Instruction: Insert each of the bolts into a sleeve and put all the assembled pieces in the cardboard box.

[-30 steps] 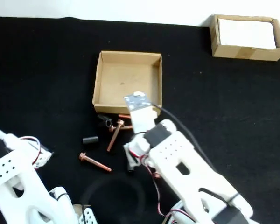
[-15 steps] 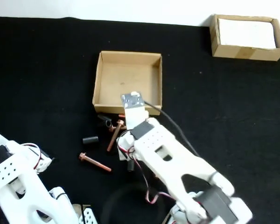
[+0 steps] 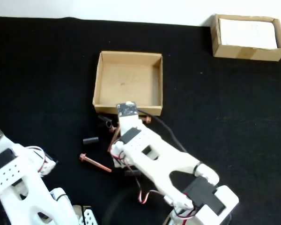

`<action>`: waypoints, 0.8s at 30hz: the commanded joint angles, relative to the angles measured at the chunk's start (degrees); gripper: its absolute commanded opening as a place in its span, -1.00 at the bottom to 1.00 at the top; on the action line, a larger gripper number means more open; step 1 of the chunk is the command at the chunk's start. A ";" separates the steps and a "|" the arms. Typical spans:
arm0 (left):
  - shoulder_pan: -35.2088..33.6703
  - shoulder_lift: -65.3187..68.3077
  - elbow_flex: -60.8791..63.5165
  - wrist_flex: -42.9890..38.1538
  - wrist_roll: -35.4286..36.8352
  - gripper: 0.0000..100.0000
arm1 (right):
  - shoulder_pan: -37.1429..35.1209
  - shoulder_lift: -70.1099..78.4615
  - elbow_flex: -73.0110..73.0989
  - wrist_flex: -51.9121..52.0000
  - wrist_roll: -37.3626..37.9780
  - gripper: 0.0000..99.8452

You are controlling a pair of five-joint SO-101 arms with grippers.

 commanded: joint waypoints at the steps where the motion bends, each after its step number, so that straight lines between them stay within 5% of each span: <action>1: 0.75 0.22 1.89 -3.08 -0.26 -0.45 | -1.36 0.04 -0.48 -0.31 -0.62 -0.67; 6: 0.75 0.13 2.77 -5.19 -0.26 -0.45 | -0.13 -0.31 -2.51 0.92 -0.18 -0.67; 10: 0.75 0.22 2.86 -6.68 -0.26 -0.45 | 0.13 -3.65 -6.99 11.38 3.60 -0.67; 16: 0.66 0.22 8.66 -13.27 0.18 -0.45 | -0.48 -14.46 -16.48 30.20 21.19 -0.67; 24: 0.40 -0.22 11.91 -18.46 0.18 -0.45 | -5.93 -22.02 -20.70 44.70 56.00 -0.67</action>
